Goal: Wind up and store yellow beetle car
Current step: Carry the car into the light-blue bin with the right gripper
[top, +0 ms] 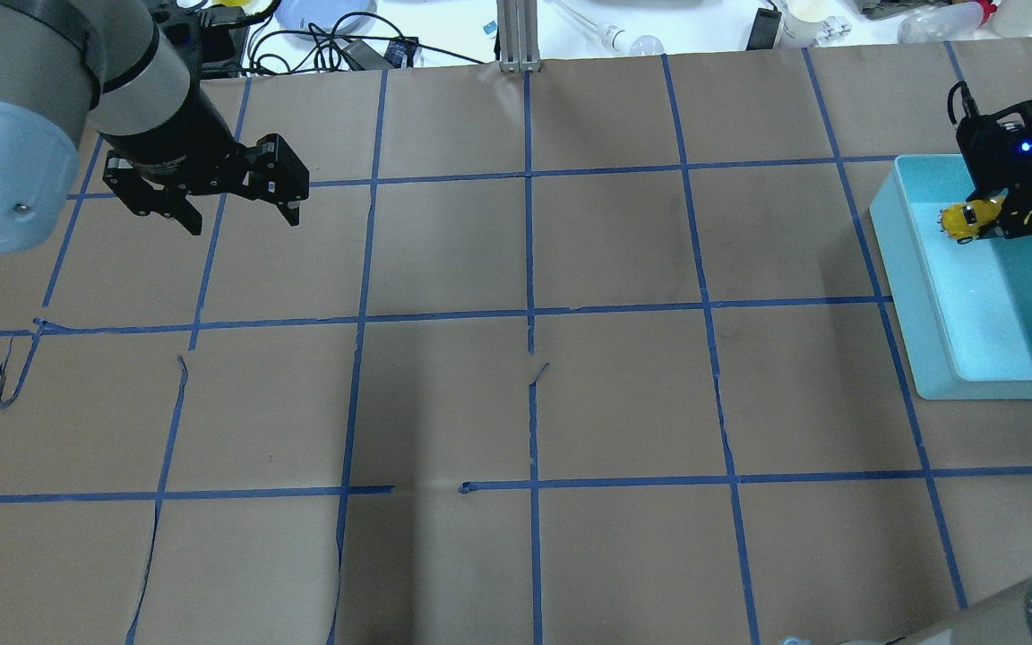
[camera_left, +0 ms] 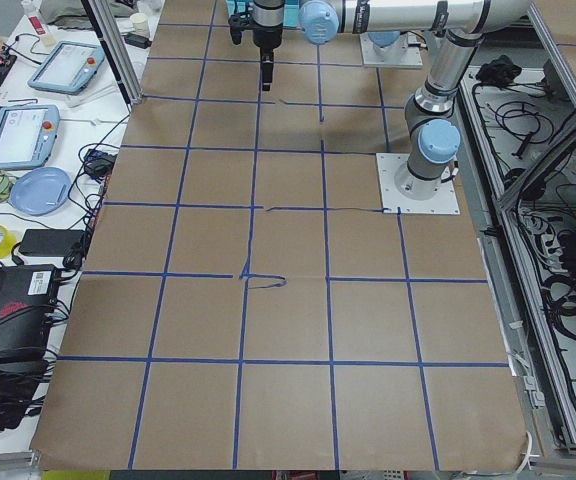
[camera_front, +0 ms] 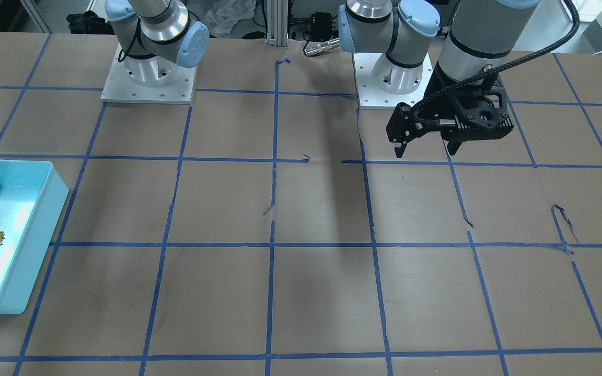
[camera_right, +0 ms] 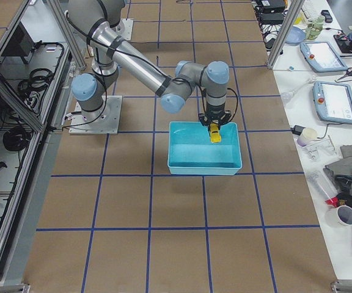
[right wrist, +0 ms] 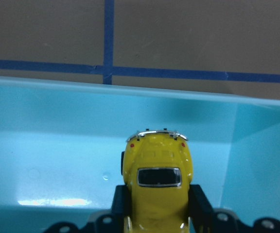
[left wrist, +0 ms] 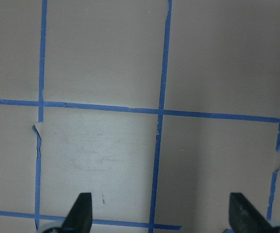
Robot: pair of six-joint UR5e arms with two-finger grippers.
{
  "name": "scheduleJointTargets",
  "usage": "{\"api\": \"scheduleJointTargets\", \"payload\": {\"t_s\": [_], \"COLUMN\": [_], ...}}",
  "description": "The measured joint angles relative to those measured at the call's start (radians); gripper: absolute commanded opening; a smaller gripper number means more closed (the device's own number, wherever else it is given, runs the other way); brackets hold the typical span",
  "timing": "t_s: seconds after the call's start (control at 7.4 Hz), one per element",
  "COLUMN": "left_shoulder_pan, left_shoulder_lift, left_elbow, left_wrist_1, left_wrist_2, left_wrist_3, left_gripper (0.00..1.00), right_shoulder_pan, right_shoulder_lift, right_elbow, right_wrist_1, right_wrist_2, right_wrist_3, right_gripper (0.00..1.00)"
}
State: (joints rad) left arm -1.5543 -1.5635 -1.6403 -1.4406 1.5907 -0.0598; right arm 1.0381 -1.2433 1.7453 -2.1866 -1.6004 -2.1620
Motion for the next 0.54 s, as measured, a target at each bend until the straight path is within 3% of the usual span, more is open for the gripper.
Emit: {"api": "scheduleJointTargets", "payload": {"t_s": [0.27, 0.41, 0.54], "left_shoulder_pan": [0.000, 0.000, 0.000], "left_shoulder_lift": [0.000, 0.000, 0.000], "left_elbow": [0.000, 0.000, 0.000], "left_wrist_1": [0.000, 0.000, 0.000], "left_wrist_2": [-0.001, 0.000, 0.000], "left_wrist_3": [0.000, 0.000, 0.000], "left_gripper": [1.00, 1.00, 1.00], "right_shoulder_pan": [-0.070, -0.093, -0.106], "right_shoulder_lift": [0.034, 0.055, 0.071], "right_elbow": [0.060, 0.081, 0.091], "right_wrist_1": [-0.054, -0.080, -0.093], "right_wrist_2": [0.021, 0.025, 0.027], "right_wrist_3": [-0.032, -0.040, -0.050], "right_gripper": [0.00, 0.14, 0.77]}}
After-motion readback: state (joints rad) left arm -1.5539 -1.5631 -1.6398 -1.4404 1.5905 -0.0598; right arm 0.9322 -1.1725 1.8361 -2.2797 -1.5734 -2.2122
